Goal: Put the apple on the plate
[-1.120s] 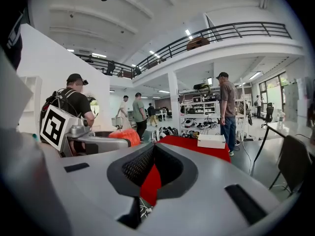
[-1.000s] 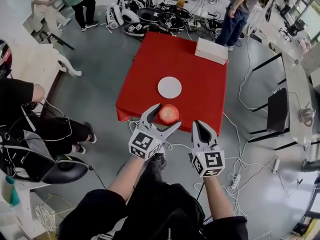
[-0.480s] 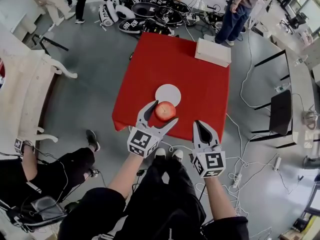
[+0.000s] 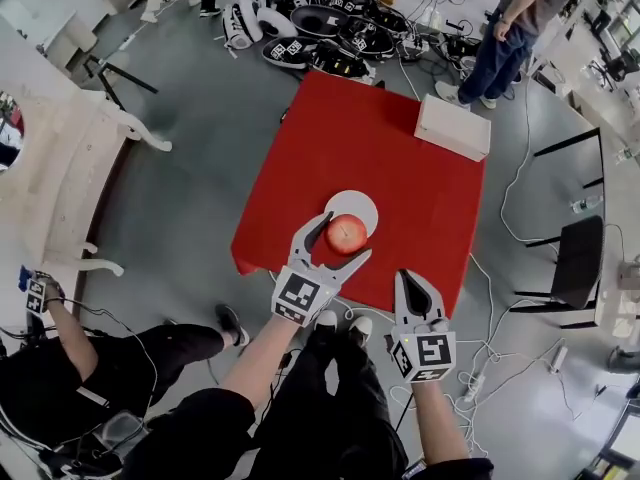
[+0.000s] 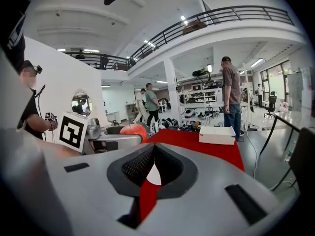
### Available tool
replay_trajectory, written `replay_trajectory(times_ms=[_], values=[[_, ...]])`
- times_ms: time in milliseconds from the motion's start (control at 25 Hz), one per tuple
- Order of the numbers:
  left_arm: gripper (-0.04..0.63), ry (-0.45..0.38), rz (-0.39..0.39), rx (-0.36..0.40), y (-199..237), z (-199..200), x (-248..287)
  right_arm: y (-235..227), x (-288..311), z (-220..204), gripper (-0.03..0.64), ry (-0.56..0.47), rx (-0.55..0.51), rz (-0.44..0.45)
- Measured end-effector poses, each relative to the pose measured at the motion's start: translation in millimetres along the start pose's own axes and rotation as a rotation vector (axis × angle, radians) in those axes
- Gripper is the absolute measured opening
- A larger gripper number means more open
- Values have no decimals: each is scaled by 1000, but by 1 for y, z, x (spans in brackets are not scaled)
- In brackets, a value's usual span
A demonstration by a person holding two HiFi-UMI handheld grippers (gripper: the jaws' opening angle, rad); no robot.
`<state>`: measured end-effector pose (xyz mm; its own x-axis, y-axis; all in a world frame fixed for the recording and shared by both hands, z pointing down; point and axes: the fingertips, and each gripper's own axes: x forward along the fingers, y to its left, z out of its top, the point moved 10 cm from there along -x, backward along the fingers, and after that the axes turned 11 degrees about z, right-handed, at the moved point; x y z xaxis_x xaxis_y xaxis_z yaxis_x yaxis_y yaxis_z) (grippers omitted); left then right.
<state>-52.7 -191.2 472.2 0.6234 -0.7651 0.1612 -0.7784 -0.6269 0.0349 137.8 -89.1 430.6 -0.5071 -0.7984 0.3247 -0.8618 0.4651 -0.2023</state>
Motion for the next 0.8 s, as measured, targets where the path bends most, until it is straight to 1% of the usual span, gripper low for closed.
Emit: replay_trajectory(times_ms=[320,560,800], values=[[394,-14,43,-11,17,-38,33,-14,23,-25,11,30,35,7],[394,22,52,-35,25,-59,52,-20,38,-35,11,46,57,10],[394,101,74,-41,29,-90,83,-27,40,-49,11,73,77,16]])
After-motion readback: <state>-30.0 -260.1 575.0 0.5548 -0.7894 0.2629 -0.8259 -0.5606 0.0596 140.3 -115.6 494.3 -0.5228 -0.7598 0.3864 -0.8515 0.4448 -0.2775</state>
